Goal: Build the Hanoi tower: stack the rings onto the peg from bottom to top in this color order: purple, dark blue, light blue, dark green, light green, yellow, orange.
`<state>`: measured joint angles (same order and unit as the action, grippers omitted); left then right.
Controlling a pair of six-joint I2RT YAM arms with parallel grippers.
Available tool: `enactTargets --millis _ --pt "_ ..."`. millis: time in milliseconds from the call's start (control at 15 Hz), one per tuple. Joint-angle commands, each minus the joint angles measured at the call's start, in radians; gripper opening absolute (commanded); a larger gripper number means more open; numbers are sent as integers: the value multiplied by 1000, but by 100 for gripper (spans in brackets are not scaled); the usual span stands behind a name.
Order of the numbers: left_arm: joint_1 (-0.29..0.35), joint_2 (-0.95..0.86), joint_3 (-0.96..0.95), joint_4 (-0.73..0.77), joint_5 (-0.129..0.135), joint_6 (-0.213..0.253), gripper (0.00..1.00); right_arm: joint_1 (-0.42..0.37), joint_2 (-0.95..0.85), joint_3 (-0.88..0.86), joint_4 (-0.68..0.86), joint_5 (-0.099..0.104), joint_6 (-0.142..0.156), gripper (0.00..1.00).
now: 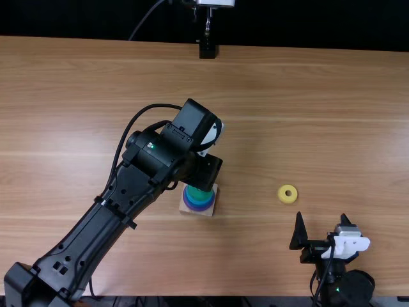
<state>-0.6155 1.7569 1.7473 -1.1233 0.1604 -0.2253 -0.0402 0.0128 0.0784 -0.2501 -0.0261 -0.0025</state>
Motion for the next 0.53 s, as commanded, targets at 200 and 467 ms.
enactTargets --millis 200,467 --pt "-6 -7 -68 0 3 -5 0 -12 -13 -62 -66 0 -3 100" --pt "-9 -40 -97 4 3 -5 0 -12 -13 -62 -66 0 -3 100"
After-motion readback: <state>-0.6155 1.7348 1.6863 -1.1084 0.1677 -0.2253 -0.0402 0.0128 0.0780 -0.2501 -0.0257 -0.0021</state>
